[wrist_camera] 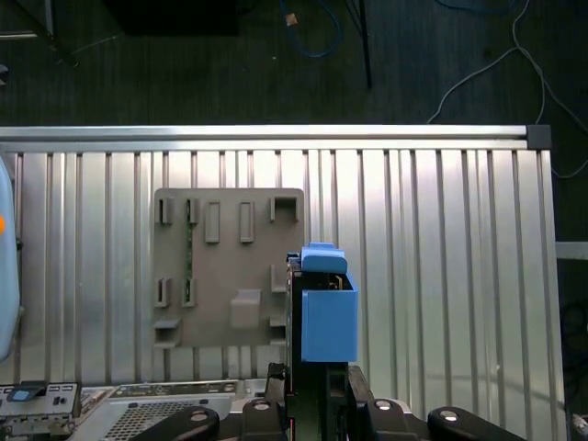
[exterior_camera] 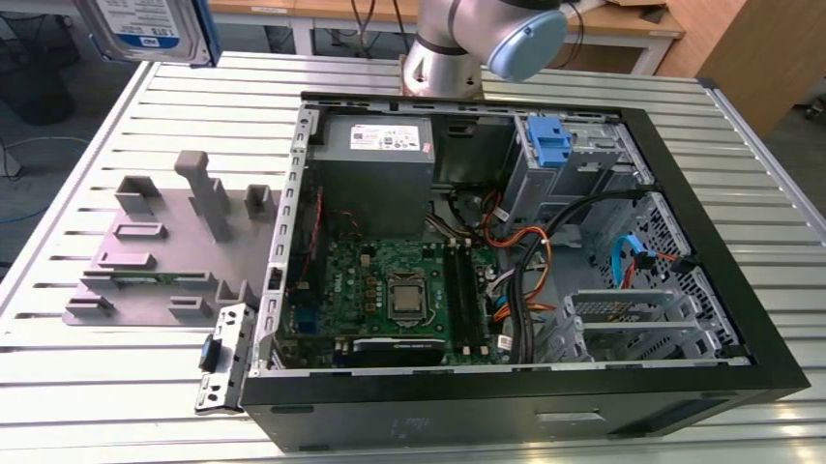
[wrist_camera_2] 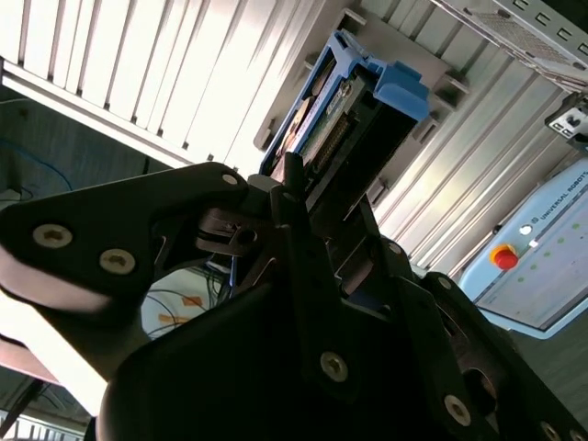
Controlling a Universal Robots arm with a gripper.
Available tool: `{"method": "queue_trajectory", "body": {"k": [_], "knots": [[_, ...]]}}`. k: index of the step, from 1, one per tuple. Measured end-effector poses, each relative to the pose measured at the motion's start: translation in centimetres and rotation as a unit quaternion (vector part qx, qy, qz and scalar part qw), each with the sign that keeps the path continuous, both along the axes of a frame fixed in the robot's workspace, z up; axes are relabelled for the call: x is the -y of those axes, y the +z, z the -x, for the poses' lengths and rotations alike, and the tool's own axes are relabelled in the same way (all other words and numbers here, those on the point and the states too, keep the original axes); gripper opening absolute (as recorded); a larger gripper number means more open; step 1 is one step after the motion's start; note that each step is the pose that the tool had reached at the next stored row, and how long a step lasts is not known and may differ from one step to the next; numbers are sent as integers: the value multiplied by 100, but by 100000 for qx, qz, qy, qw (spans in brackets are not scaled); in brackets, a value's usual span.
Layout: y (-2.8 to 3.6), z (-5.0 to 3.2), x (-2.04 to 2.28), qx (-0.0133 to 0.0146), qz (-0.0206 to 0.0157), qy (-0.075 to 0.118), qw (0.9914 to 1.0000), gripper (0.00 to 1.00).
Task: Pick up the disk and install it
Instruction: 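Pick up the disk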
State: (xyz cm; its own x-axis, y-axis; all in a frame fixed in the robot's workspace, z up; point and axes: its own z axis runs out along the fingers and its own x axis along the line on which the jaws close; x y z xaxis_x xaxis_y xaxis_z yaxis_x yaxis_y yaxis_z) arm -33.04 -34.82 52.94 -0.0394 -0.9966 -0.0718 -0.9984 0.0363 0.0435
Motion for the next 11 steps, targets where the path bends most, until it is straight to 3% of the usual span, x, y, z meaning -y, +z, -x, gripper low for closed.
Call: {"method": "queue_trajectory", "body": {"k": [11], "knots": [[-12,-275,0,4,0,-1,100000,35]]}}
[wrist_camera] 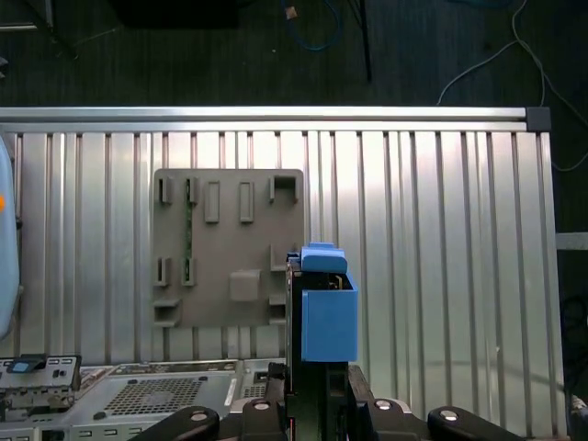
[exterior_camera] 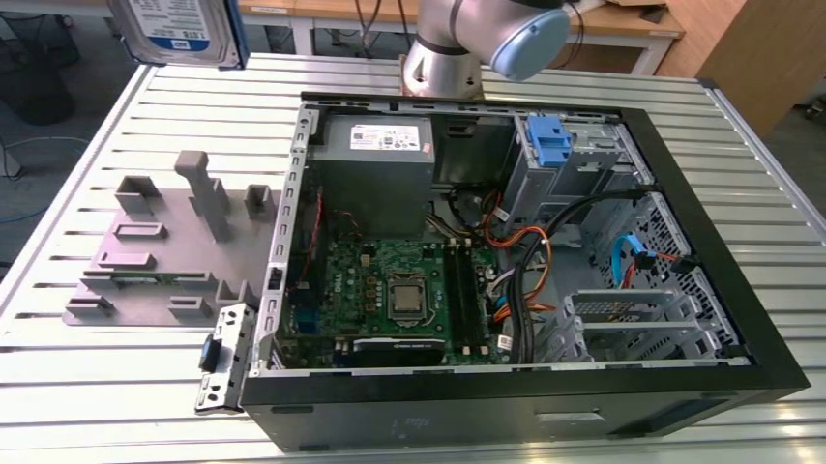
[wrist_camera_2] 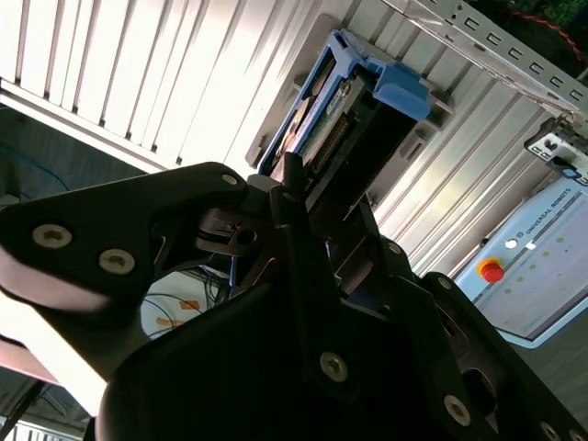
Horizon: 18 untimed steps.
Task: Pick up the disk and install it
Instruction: 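Pick up the disk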
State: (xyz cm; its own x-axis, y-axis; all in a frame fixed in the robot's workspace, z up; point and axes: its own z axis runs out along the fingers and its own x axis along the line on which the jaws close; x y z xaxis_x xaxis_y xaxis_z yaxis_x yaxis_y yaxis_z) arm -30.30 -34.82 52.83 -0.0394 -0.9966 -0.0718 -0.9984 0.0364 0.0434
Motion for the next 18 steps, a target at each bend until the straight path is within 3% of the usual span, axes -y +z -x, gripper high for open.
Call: {"method": "queue_trajectory", "body": {"k": [18], "knots": [[-22,-360,-2,-2,0,-5,100000,35]]}}
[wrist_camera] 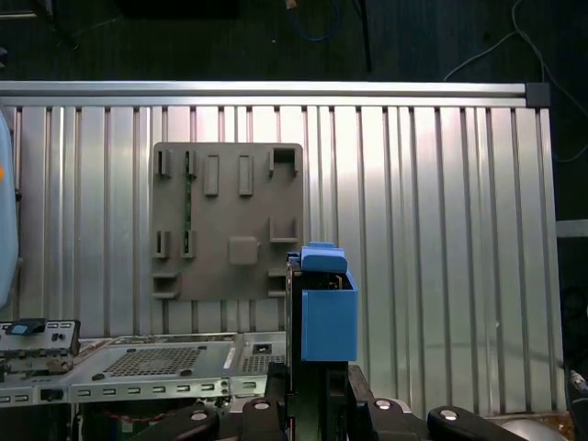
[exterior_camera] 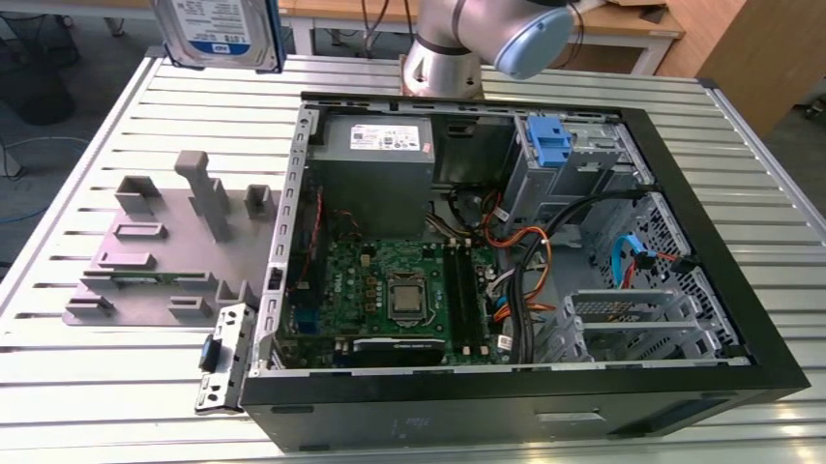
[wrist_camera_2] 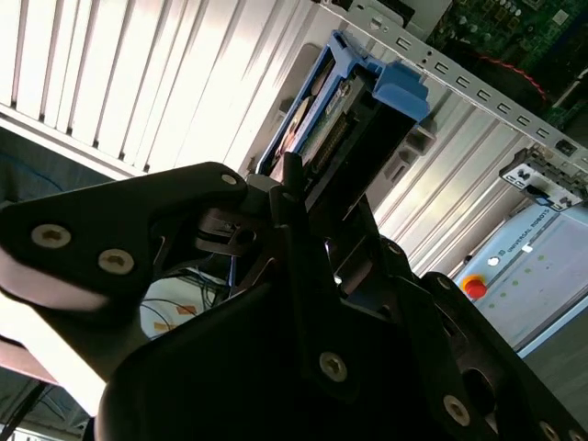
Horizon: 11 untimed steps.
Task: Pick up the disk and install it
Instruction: 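Pick up the disk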
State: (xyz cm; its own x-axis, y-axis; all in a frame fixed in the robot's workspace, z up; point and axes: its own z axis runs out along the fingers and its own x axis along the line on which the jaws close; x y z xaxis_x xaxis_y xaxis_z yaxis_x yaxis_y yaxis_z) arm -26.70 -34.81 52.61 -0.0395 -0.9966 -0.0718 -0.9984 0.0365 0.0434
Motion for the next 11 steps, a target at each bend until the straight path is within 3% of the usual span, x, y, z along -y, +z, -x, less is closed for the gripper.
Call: {"method": "queue_trajectory", "body": {"k": [11], "knots": [[-9,-237,-4,1,-1,3,100000,35]]}}
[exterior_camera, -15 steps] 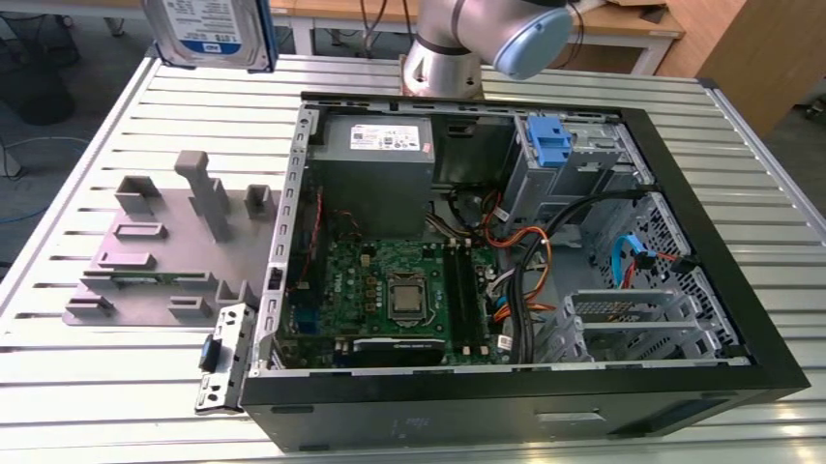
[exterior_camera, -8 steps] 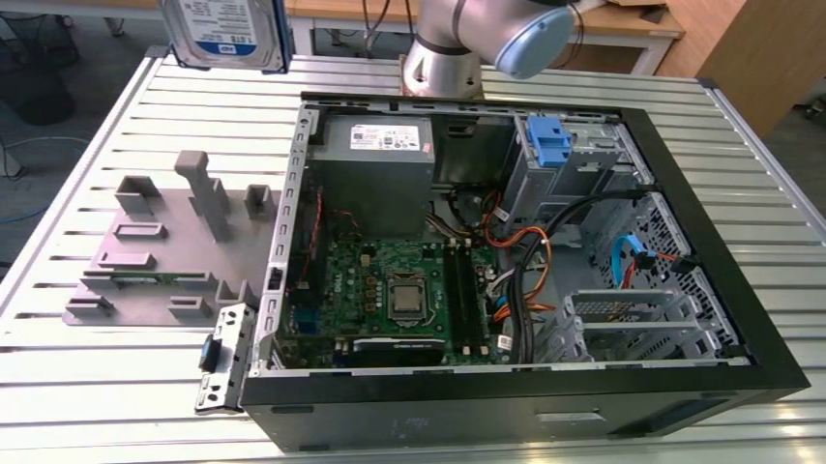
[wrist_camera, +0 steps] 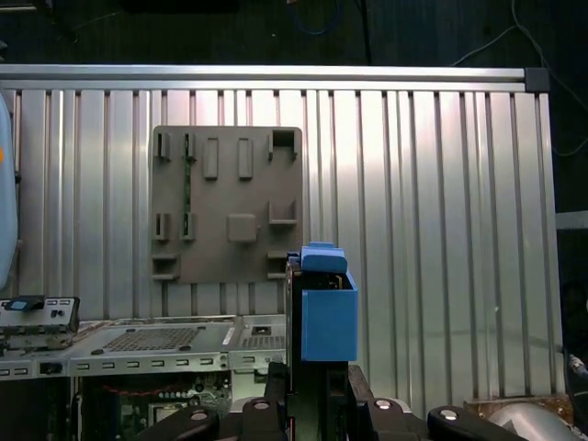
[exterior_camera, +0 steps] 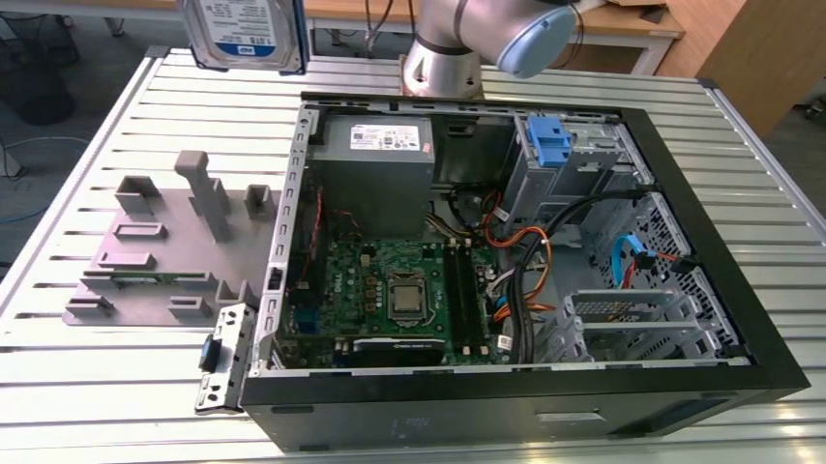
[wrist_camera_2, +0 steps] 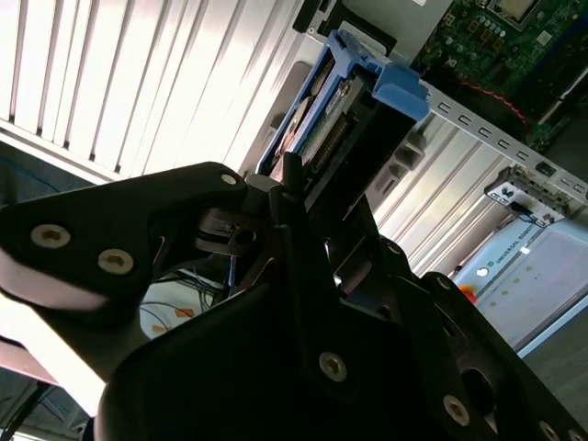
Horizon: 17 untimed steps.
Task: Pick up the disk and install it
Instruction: 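Pick up the disk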
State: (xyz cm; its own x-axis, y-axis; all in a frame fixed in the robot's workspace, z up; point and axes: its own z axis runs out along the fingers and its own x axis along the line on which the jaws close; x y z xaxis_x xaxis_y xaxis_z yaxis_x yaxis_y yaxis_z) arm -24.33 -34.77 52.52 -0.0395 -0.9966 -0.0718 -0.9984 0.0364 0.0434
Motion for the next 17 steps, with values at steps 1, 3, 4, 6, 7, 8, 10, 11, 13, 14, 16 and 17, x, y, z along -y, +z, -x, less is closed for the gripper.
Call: {"method": "queue_trajectory", "body": {"k": [1,3,4,6,7,8,10,11,13,14,16,17], "knots": [[-1,-24,0,0,-1,1,100000,35],[-3,-79,0,1,-1,4,100000,35],[-4,-108,0,-3,1,2,100000,35],[-8,-180,-1,-2,0,-5,100000,35],[-10,-219,0,-4,1,1,100000,35],[-13,-259,-1,-2,1,2,100000,35],[-20,-343,-1,-1,-1,0,100000,35],[-22,-384,-1,-5,1,-2,100000,35],[-30,-488,-1,-3,1,6,100000,35],[-33,-528,-2,-1,0,0,100000,35],[-38,-605,-2,-2,1,4,100000,35],[-41,-640,-2,-1,1,7,100000,35]]}}
